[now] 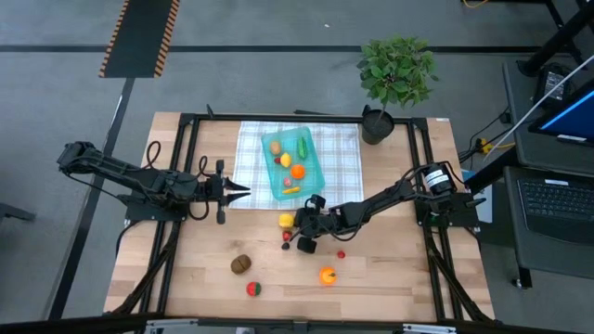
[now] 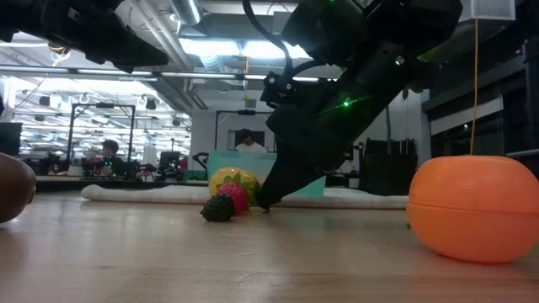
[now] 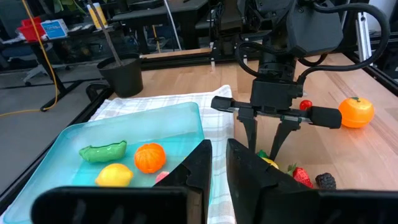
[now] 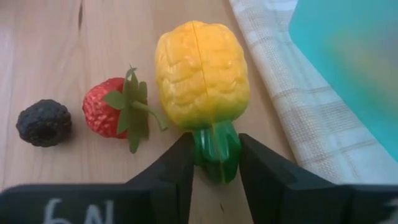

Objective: Pick and placing Produce into tupperware
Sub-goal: Put the yellow pineapple into the blue bin

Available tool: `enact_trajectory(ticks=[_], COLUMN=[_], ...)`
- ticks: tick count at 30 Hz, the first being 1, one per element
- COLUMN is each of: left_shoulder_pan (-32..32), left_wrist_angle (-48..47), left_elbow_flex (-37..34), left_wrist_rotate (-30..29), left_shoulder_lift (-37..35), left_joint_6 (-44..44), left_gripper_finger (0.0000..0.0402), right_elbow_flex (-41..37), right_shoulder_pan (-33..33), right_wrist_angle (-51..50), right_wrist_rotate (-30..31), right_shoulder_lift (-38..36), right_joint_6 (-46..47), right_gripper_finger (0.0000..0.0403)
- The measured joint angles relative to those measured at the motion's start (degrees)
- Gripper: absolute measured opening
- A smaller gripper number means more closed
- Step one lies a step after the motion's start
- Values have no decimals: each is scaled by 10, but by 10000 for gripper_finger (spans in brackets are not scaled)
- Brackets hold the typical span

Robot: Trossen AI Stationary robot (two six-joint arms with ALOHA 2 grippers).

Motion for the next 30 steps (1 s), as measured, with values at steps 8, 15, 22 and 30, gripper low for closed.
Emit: enact_trajectory(ticks=[8, 15, 22, 30], left_shoulder_pan=[0, 0, 0, 0], left_wrist_angle=[0, 0, 0, 2], left_elbow_flex=[0, 0, 0, 0], left_wrist_rotate=[0, 0, 0, 0], left_shoulder_lift=[0, 0, 0, 0], left_joint_6=[0, 0, 0, -3], left_gripper_finger=[21, 9, 1, 15], right_elbow_flex=[0, -1, 0, -24], right_shoulder_pan=[0, 0, -1, -13], right_wrist_angle=[1, -6, -57, -135], right_wrist_rotate=[-5, -41, -41, -24], right_shoulder_lift=[0, -22, -81, -171], right_joint_6=[26, 38, 16, -5], right_gripper_finger=[105, 105, 105, 105])
